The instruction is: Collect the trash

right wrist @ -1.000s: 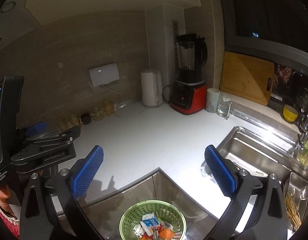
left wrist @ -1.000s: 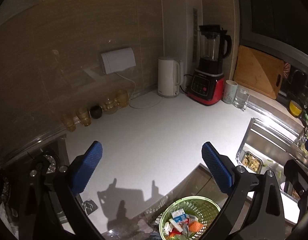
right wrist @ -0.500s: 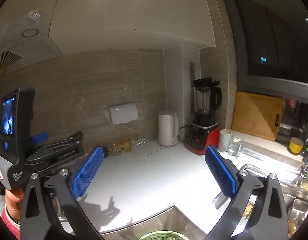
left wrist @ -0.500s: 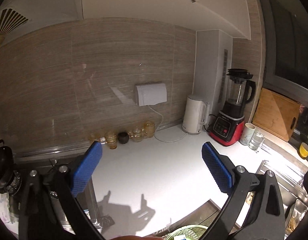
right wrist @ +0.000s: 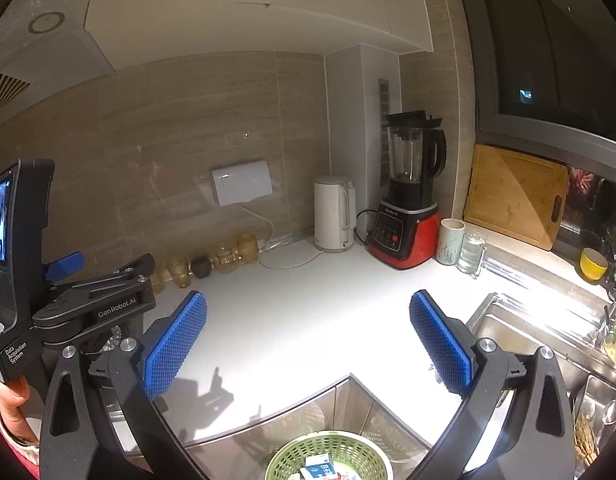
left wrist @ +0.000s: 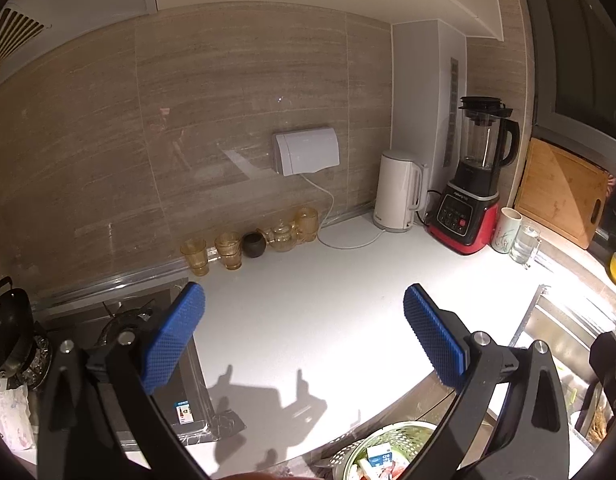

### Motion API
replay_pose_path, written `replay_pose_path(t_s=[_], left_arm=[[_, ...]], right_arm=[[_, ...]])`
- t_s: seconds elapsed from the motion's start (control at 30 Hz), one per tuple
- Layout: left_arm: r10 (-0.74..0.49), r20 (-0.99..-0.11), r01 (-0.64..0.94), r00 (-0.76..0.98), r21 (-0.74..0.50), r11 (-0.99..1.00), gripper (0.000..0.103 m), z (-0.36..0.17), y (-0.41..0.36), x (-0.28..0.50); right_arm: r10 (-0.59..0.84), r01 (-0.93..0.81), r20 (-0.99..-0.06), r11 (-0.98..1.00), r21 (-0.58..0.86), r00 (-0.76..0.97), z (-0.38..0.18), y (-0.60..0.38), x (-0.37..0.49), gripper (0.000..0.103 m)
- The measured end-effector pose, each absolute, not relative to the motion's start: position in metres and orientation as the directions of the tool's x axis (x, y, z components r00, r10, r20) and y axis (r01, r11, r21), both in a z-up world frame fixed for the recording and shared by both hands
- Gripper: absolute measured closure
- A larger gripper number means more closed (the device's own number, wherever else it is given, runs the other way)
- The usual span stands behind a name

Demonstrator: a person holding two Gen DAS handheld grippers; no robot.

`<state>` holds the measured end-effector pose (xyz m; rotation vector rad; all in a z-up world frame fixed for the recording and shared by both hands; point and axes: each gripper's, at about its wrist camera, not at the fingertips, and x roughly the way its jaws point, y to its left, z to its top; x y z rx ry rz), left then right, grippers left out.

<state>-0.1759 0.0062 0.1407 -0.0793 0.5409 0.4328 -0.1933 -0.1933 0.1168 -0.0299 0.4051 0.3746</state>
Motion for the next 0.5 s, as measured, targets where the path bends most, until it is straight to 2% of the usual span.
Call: replay_pose_path(t_s=[0.5], left_arm=[[0.361, -0.543, -0.406, 0.758, 0.041, 0.913, 0.008, 0.127, 0.011, -0.168]], right_arm=[[0.333, -0.341, -0.415, 0.938, 0.058, 0.846, 0.107, -0.196, -0.186, 0.002]])
